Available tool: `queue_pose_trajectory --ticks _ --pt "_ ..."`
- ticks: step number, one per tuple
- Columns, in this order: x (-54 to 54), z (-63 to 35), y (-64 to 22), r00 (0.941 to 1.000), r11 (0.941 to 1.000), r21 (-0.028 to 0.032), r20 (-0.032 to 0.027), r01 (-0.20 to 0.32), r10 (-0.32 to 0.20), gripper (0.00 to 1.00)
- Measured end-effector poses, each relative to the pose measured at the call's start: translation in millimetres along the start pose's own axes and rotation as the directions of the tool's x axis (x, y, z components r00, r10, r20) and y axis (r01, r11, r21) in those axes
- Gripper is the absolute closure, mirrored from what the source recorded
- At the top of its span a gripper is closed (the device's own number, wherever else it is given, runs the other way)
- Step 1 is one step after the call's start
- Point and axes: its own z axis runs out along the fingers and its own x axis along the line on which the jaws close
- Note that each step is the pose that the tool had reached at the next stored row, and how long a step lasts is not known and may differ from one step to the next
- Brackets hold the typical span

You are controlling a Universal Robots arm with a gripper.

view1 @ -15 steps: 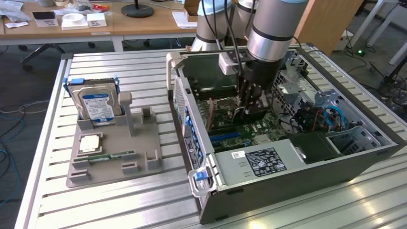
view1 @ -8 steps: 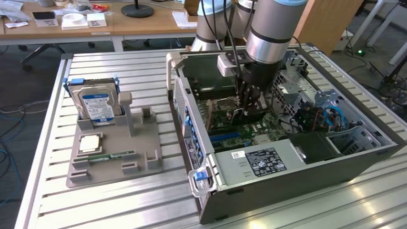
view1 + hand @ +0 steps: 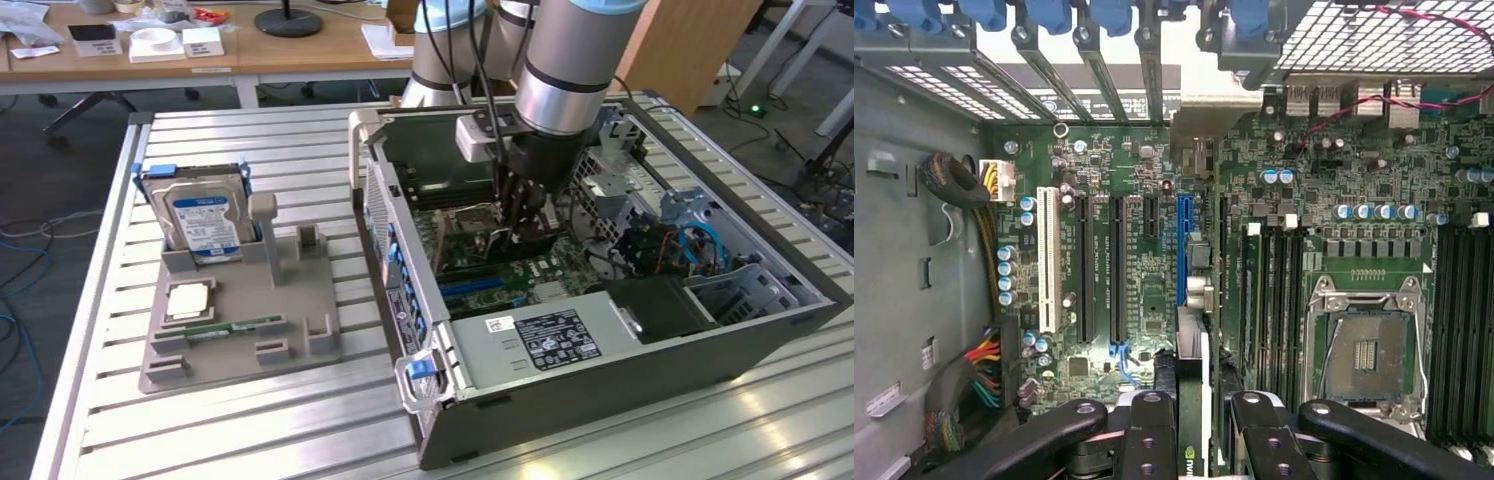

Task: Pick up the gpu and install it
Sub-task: 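Insert the gpu into the slot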

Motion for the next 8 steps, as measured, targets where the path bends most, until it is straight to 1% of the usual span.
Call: queue_pose_trajectory --ticks 3,8 --pt "0.0 1.7 0.1 1.0000 1.0000 -0.0001 -0.0002 0.000 0.000 0.74" --pt "1.6 1.8 0.5 1.0000 1.0000 -0.0001 -0.0001 0.000 0.000 0.74"
